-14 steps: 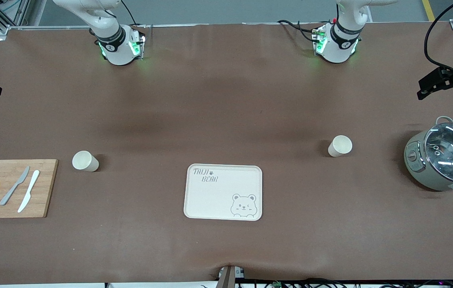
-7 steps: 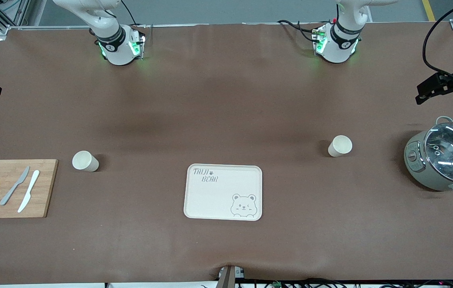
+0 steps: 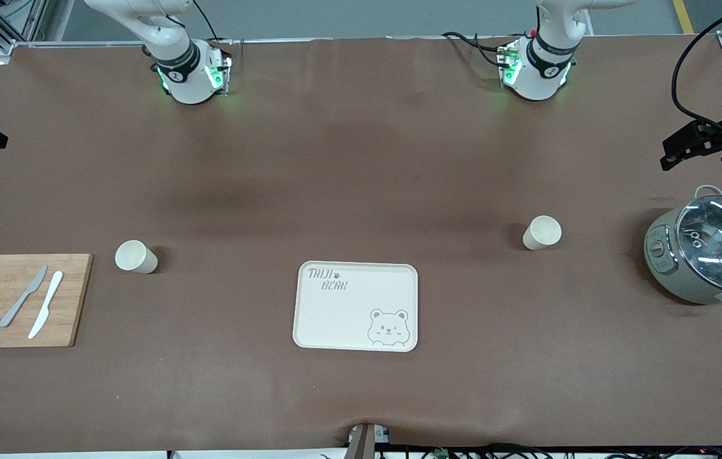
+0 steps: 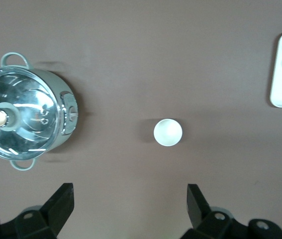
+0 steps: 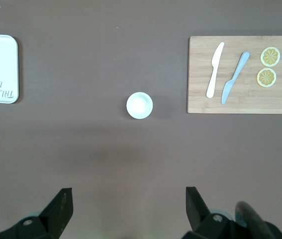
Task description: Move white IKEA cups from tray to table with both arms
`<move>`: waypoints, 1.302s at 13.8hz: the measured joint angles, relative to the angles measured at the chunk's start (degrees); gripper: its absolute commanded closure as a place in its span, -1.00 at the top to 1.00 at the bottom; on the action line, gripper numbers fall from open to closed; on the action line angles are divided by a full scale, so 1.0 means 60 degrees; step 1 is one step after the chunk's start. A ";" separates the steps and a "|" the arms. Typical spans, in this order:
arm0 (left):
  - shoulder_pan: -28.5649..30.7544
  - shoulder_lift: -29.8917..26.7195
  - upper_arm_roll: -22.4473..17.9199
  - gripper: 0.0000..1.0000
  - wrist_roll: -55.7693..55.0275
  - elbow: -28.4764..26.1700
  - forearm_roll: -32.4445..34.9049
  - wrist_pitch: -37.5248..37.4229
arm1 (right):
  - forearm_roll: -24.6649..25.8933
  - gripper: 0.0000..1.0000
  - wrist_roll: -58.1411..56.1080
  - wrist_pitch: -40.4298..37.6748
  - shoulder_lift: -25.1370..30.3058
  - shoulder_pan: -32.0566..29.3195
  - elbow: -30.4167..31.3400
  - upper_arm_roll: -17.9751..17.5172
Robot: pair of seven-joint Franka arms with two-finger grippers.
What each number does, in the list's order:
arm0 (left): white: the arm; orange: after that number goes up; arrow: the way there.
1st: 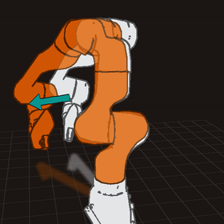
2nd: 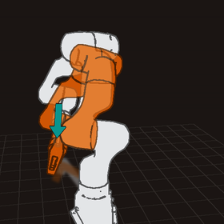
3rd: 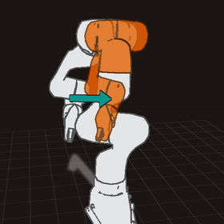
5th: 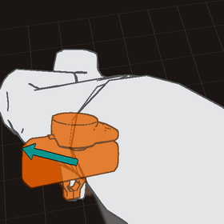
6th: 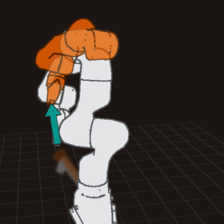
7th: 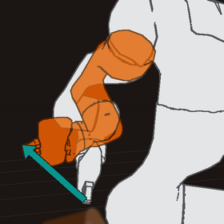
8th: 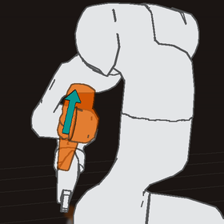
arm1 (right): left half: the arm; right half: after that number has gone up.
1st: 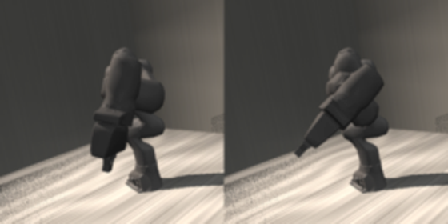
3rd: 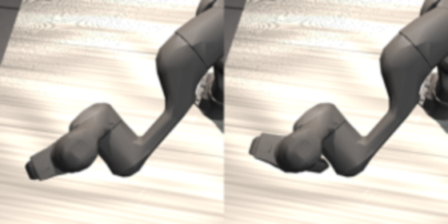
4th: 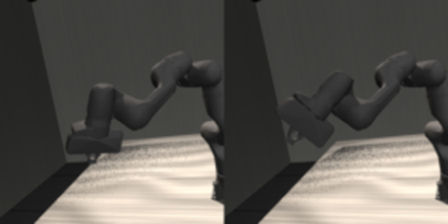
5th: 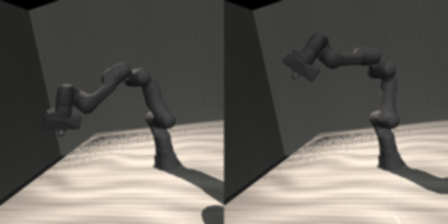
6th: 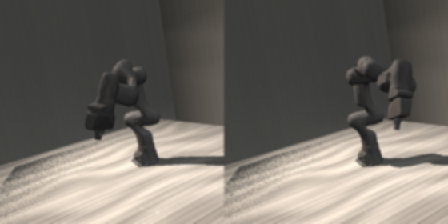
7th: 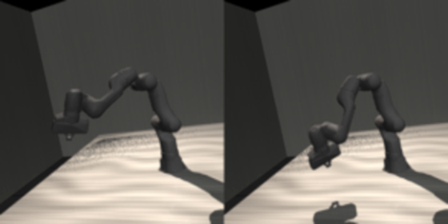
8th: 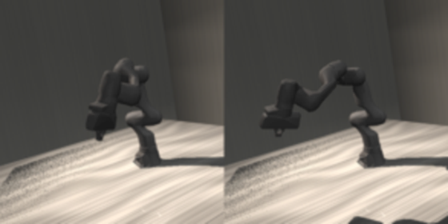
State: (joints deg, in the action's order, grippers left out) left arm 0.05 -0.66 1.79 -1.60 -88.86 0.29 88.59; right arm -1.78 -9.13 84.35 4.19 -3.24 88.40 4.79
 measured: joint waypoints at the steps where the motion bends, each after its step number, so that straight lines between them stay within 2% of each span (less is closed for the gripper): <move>1: -0.0004 0.0026 0.0000 1.00 0.0000 0.0000 -0.0082 0.0034 | 0.0009 1.00 0.0000 -0.0002 0.0000 0.0000 0.0001 -0.0007; 11: -0.0046 0.0333 0.0008 1.00 0.0000 0.0001 -0.0115 0.0625 | 0.0041 1.00 0.0012 0.0028 0.0012 -0.0007 -0.0021 0.0012; 18: 0.0044 0.0231 -0.0038 1.00 0.0000 0.0050 -0.0116 0.0092 | 0.0042 1.00 0.0013 0.0060 0.0013 -0.0007 -0.0081 0.0002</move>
State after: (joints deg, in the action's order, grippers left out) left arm 0.31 0.73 1.57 -1.60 -88.56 -0.40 89.14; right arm -1.53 -9.05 84.71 4.27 -3.28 87.91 4.80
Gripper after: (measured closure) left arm 0.000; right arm 0.000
